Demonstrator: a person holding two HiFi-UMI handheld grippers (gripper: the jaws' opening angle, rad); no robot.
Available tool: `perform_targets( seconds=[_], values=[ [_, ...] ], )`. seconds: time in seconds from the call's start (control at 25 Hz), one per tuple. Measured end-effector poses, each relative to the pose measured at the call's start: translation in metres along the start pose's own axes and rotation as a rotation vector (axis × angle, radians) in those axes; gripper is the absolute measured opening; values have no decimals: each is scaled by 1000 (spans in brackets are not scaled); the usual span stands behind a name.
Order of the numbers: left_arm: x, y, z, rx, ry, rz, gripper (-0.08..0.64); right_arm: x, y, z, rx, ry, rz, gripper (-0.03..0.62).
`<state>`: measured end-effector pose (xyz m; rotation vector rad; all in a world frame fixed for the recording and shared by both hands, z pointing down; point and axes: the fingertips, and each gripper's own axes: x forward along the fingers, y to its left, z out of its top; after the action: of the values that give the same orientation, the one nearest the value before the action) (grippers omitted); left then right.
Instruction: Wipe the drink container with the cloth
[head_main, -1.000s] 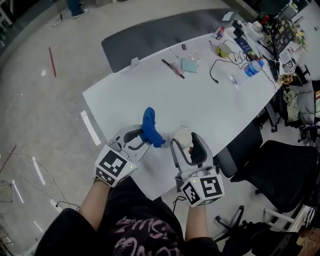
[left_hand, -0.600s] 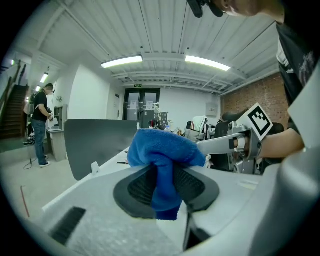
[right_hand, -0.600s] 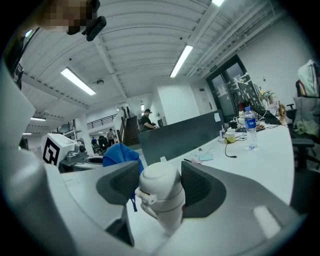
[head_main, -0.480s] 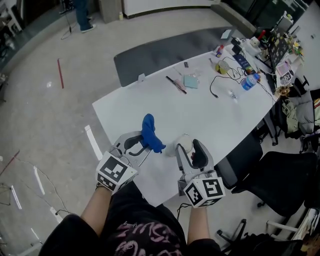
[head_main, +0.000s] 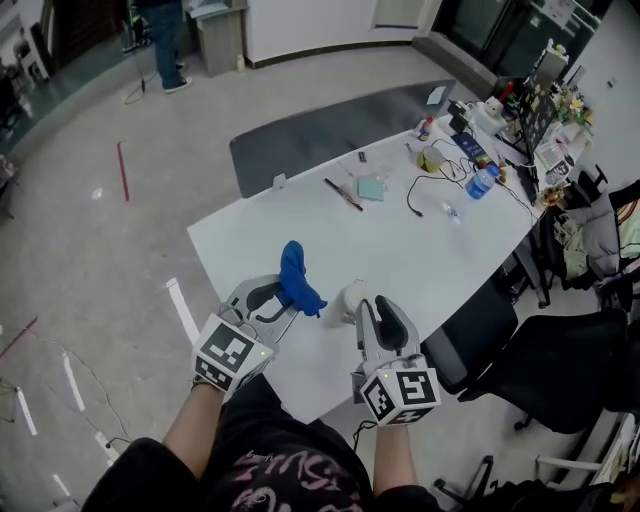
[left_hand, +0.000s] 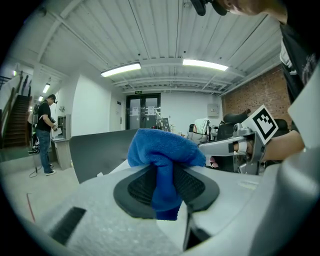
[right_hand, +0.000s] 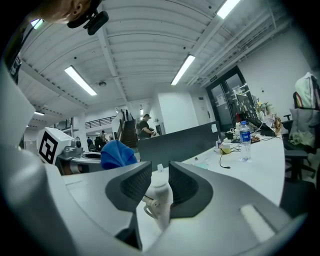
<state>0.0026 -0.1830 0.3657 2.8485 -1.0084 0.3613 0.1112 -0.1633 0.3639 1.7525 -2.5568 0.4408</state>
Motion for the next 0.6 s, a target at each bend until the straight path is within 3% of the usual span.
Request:
perform_targets(
  seconds=[0.52,0.6],
  values=[
    [-30,-20,26,-3,-56,90,100,-36,8,17,-32,-40,-4,37],
    [-36,-21,29,-4,-62,111,99,-43,10,22,-30,-59,-8,-3]
  ],
)
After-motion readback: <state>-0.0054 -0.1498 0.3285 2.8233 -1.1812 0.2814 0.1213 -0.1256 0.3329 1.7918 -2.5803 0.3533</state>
